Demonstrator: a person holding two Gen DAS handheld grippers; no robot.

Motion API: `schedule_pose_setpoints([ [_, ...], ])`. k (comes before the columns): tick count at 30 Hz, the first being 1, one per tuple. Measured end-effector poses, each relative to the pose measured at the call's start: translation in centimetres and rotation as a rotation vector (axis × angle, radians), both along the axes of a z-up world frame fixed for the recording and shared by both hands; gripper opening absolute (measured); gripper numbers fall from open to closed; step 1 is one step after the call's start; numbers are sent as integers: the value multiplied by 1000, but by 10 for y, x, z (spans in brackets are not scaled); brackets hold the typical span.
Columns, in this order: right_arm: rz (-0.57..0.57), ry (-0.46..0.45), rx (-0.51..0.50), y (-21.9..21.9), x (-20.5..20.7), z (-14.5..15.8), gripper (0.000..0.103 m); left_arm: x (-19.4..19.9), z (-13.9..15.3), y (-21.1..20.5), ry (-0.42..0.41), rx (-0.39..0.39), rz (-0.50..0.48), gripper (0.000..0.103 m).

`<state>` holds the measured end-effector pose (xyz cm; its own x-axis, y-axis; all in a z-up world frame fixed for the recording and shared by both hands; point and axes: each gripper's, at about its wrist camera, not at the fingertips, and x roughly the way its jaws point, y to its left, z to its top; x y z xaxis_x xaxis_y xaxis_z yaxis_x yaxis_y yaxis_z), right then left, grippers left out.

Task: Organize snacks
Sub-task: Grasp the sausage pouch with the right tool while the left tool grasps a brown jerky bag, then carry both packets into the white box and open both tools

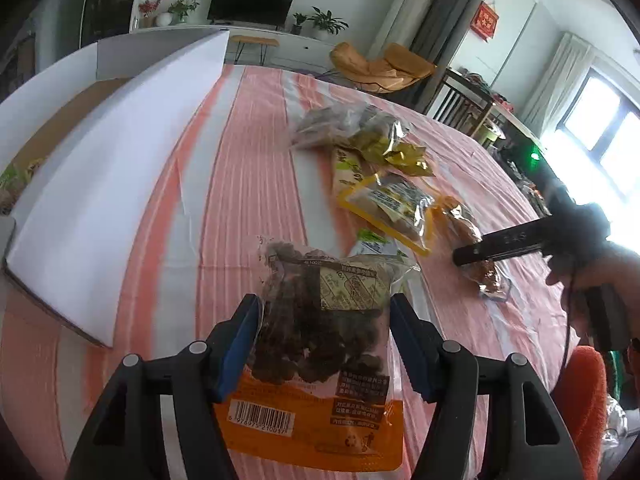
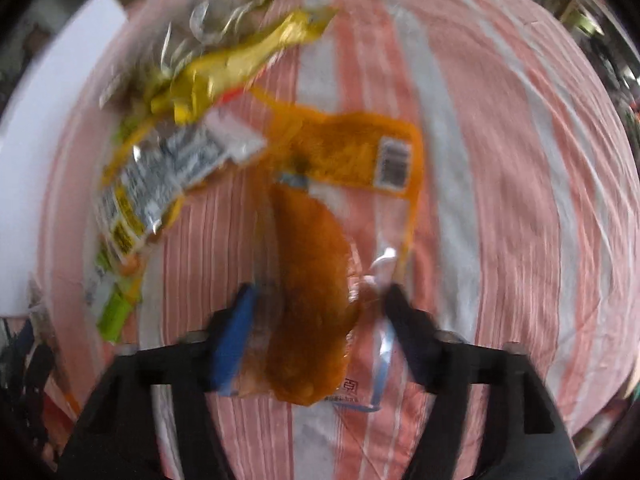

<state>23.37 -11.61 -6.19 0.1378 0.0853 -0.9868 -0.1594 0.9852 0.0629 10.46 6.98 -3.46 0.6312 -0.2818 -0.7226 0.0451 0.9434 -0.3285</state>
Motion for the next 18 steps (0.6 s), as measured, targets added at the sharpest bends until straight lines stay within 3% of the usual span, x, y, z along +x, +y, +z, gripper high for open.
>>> schedule_pose_setpoints([
  [1,14,-1,-26,5,1,-1,73,-3,0,1,-1,-1,1,65],
  [4,30,-42,-36,14,1,5,44,-9,3,3,-10,-6,8,65],
  [7,-7,-45,55,4,-2,13,41,-16,10,8,-22,-33,13,65],
  [13,-226,-44,498,-68,-21,32,40,-29,48,24,-83,-183,13,65],
  [15,-278,-47,697,-87,-31,43,40,-31,64,36,-118,-213,36,65],
  [18,-321,-40,891,-99,-32,55,40,-31,84,63,-147,-235,103,65],
])
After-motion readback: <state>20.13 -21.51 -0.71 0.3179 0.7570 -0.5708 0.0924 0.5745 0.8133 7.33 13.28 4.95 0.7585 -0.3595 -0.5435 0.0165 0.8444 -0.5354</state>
